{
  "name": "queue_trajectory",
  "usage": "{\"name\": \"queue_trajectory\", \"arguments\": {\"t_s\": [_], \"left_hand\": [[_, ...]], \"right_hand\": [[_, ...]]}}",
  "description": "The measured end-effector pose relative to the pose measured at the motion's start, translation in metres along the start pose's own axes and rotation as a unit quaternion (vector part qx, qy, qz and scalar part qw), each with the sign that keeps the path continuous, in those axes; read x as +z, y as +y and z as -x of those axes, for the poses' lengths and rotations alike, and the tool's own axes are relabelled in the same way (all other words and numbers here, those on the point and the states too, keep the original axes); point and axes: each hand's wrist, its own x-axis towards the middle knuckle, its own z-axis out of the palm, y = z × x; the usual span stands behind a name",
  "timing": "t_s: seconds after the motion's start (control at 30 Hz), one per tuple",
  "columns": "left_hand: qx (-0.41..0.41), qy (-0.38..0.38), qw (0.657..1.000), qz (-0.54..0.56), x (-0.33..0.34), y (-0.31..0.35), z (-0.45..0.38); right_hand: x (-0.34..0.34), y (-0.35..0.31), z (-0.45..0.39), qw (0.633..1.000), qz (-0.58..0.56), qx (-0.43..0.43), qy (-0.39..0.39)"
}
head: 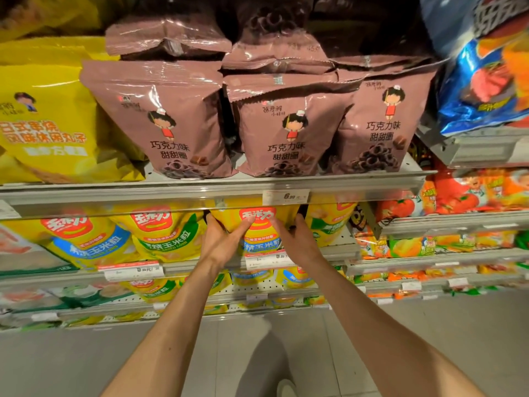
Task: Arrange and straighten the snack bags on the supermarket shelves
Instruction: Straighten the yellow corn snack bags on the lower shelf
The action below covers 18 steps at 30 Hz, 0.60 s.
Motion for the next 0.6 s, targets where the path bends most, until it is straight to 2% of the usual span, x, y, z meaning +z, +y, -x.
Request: {"name": "queue_trajectory", "arguments": {"t_s": [0.27,0.43,0.6], "left_hand": [[0.03,0.03,0.997,0.06,-0.01,0.0,0.012],[0.032,0.01,0.997,0.068,-0.012,0.004,0.004],[0.023,-0.005,0.995,0.095,-0.011,-0.001,0.003]], "right_hand": [[-0.002,-0.004,0.007,1.0,-0.003,-0.016,0.014],[-0.002,-0.013,0.004,0.999,-0.021,-0.01,0.03],[-0.002,-0.01,0.003,0.999,0.007,0.006,0.034]]}}
